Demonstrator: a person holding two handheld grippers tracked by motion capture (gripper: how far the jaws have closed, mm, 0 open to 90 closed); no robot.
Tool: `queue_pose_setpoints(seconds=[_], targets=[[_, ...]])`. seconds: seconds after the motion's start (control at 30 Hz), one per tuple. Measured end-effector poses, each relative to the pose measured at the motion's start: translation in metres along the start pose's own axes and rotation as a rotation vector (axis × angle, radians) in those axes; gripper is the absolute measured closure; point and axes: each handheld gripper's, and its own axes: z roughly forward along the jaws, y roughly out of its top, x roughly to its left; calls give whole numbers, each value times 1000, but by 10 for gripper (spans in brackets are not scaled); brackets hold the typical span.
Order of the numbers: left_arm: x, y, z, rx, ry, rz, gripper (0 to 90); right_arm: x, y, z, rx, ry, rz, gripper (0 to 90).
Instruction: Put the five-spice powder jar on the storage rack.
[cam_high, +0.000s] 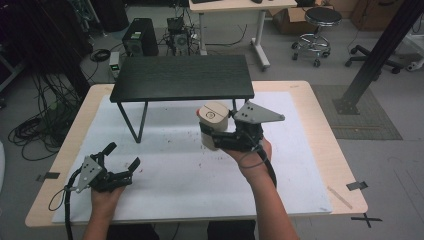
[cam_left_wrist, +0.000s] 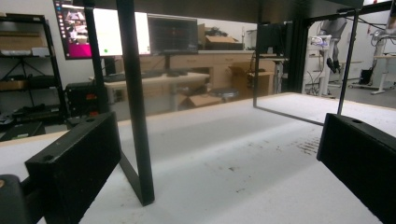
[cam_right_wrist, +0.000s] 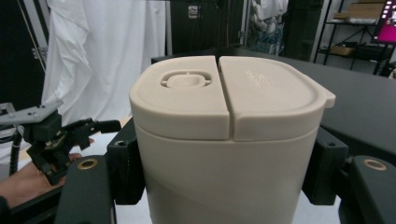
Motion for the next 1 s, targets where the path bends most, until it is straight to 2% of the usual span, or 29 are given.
queue_pose_setpoints(seconds=[0.2,1.0], targets=[[0,0,0,1,0,-1,4,-7,18,3,0,20,-5,319],[0,0,0,-4,0,-3,4,-28,59,14,-8,43,5,319]])
